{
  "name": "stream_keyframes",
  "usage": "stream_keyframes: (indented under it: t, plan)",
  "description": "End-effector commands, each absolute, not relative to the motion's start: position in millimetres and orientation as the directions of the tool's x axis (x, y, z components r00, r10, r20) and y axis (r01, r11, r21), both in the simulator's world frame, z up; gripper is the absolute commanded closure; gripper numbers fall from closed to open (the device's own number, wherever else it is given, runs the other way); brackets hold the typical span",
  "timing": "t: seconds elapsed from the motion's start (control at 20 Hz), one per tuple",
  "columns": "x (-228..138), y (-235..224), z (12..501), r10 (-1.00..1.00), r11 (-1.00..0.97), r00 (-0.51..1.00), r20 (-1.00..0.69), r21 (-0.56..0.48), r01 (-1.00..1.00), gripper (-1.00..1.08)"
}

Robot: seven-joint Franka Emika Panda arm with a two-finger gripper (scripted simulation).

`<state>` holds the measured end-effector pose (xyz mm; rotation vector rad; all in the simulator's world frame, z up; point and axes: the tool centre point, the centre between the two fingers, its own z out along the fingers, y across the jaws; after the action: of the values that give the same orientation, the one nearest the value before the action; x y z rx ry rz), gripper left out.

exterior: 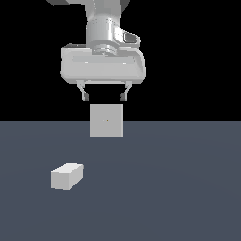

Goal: Plug the charger into the wall socket.

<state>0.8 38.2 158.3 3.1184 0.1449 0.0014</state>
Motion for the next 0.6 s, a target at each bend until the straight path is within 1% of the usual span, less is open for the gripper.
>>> stream_keyframes:
  t: [0.0, 0.3, 0.55]
  plan:
    - [0.8, 38.2, 158.3, 0.093, -0.995, 0.996, 0.000, 0.020, 0.093, -0.92]
    - [-4.0, 39.3, 154.7, 0.082, -0.996, 0.997, 0.004, 0.019, 0.082, -0.92]
    - [-15.8, 42.3, 145.9, 0.055, -0.998, 0.998, 0.014, 0.018, 0.055, -0.92]
